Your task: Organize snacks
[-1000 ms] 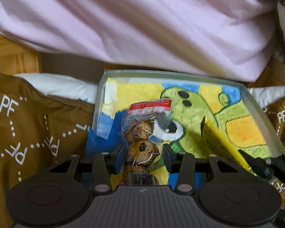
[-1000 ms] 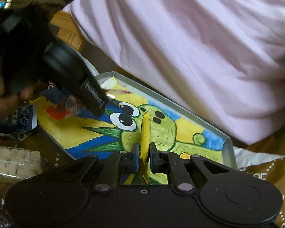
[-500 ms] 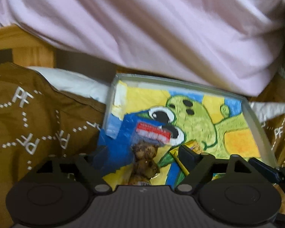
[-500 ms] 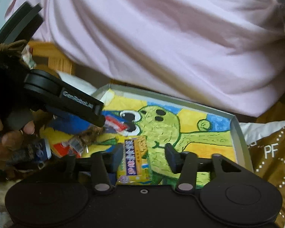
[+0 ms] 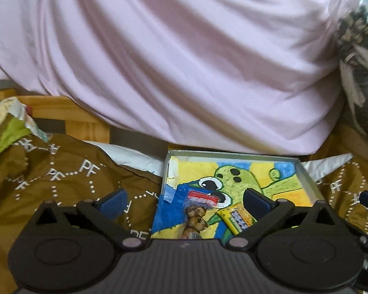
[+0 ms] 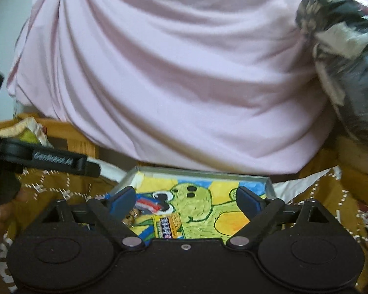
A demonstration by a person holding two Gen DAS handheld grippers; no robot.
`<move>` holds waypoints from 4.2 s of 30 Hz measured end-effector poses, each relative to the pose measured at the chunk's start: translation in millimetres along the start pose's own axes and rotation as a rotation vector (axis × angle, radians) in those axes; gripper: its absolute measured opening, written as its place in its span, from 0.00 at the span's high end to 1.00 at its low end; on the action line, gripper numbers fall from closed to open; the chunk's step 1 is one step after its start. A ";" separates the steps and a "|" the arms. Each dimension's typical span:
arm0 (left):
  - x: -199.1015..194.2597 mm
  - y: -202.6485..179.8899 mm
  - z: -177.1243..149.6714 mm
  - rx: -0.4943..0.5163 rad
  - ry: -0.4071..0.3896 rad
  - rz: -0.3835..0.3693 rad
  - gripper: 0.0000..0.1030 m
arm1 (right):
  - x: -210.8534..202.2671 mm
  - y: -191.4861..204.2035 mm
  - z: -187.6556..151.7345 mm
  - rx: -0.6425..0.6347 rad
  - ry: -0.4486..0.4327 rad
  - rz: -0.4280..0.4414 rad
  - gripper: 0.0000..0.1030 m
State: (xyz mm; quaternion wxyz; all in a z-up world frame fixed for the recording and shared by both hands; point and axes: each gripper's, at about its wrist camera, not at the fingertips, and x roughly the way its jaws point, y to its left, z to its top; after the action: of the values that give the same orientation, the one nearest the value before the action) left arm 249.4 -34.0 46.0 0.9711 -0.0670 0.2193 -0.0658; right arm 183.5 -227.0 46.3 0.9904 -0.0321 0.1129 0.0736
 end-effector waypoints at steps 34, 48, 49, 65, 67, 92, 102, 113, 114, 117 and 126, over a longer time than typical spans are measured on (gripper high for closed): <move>-188.5 7.4 -110.4 0.097 0.091 0.047 0.00 | -189.6 38.8 -53.8 0.150 0.106 -0.045 0.01; -180.9 5.6 -124.0 0.137 0.204 0.085 0.00 | -172.8 48.1 -69.5 0.122 0.284 -0.040 0.01; -179.6 5.5 -124.2 0.137 0.212 0.088 0.00 | -171.9 48.4 -70.2 0.122 0.290 -0.041 0.01; -139.2 3.7 -114.0 0.218 0.413 0.072 0.00 | -147.8 53.4 -75.3 0.091 0.439 -0.003 0.01; -132.4 1.6 -111.6 0.251 0.421 0.069 0.00 | -143.2 53.3 -75.7 0.090 0.461 0.012 0.01; -45.8 -10.9 -109.6 0.477 0.489 -0.082 0.00 | -45.8 18.2 -86.0 0.146 0.638 0.304 0.11; -32.0 -9.1 -97.4 0.488 0.459 -0.249 0.01 | -25.2 15.8 -96.7 0.183 0.674 0.326 0.25; -7.6 -31.1 -105.2 0.625 0.463 -0.456 0.15 | -2.3 1.7 -99.0 0.252 0.676 0.332 0.36; -4.5 -32.1 -107.4 0.632 0.473 -0.461 0.18 | 0.3 -0.5 -99.7 0.261 0.679 0.333 0.37; 5.2 -32.8 -112.6 0.646 0.502 -0.465 0.22 | 7.8 -5.1 -101.8 0.273 0.706 0.342 0.38; 22.3 -36.2 -117.1 0.634 0.539 -0.457 0.25 | 2.0 8.7 -98.4 0.128 0.765 0.362 0.38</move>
State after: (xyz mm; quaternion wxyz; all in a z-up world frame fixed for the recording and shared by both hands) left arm 214.9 -84.9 -62.4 0.8128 0.2057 0.4121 -0.3567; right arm 162.6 -226.0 -50.2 0.8483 0.0249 0.4802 0.2218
